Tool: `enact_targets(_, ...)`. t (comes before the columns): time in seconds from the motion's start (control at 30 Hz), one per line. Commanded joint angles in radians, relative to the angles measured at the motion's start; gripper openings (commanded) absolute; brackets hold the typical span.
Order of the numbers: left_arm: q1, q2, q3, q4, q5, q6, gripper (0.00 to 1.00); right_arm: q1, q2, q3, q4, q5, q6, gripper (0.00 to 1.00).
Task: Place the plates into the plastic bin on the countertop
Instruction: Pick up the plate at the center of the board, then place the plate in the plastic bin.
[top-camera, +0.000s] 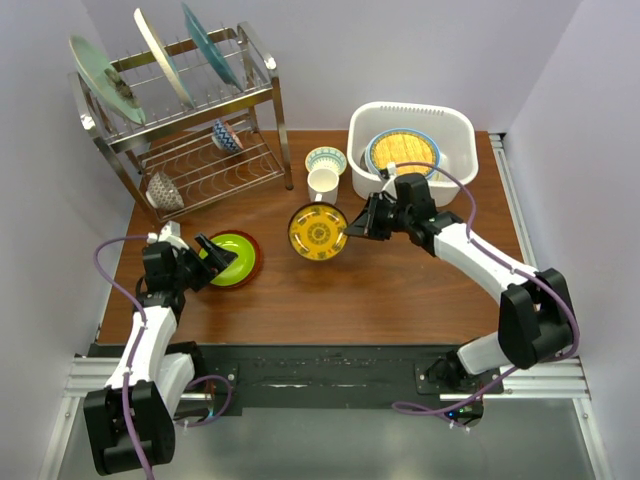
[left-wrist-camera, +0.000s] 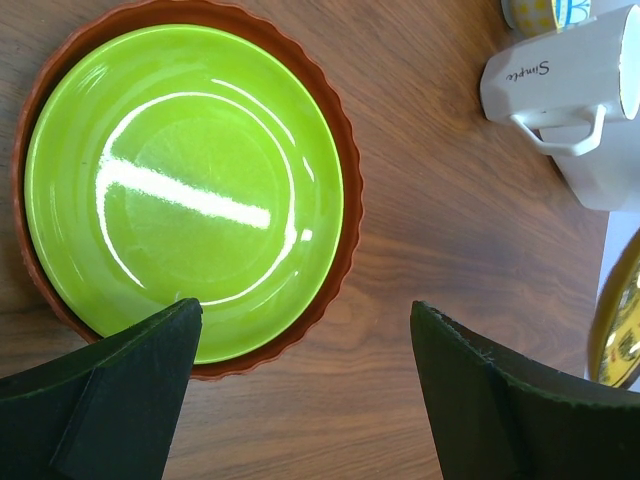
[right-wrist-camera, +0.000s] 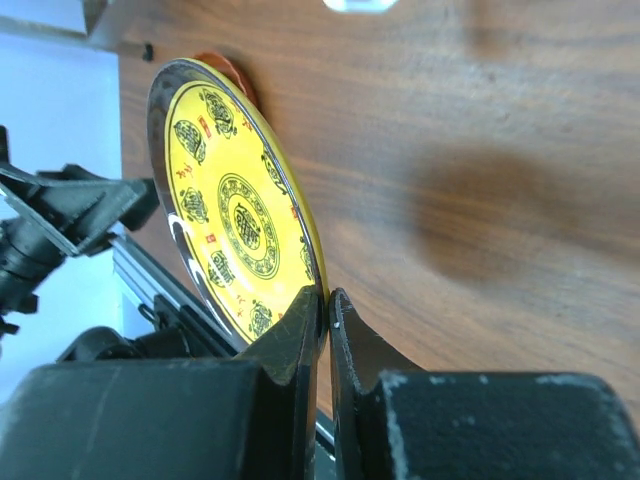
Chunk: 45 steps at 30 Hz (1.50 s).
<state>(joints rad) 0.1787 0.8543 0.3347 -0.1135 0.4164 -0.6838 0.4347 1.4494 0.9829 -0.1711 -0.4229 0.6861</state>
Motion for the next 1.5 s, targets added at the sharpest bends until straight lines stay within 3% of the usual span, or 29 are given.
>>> enact_targets(0.0, -0.008, -0.006, -0.002, 0.041, 0.013, 0.026, 0.9, -0.033, -0.034, 0.086, 0.001, -0.069, -0.023, 0.0)
enact_targets(0.93, -0.018, -0.012, -0.008, 0.041, 0.004, 0.026, 0.9, -0.339, 0.173, 0.436, -0.061, -0.119, -0.054, 0.0)
enact_targets(1.47, -0.022, -0.011, -0.008, 0.046, 0.007, 0.024, 0.91, -0.485, 0.292, 0.494, -0.038, -0.082, -0.017, 0.0)
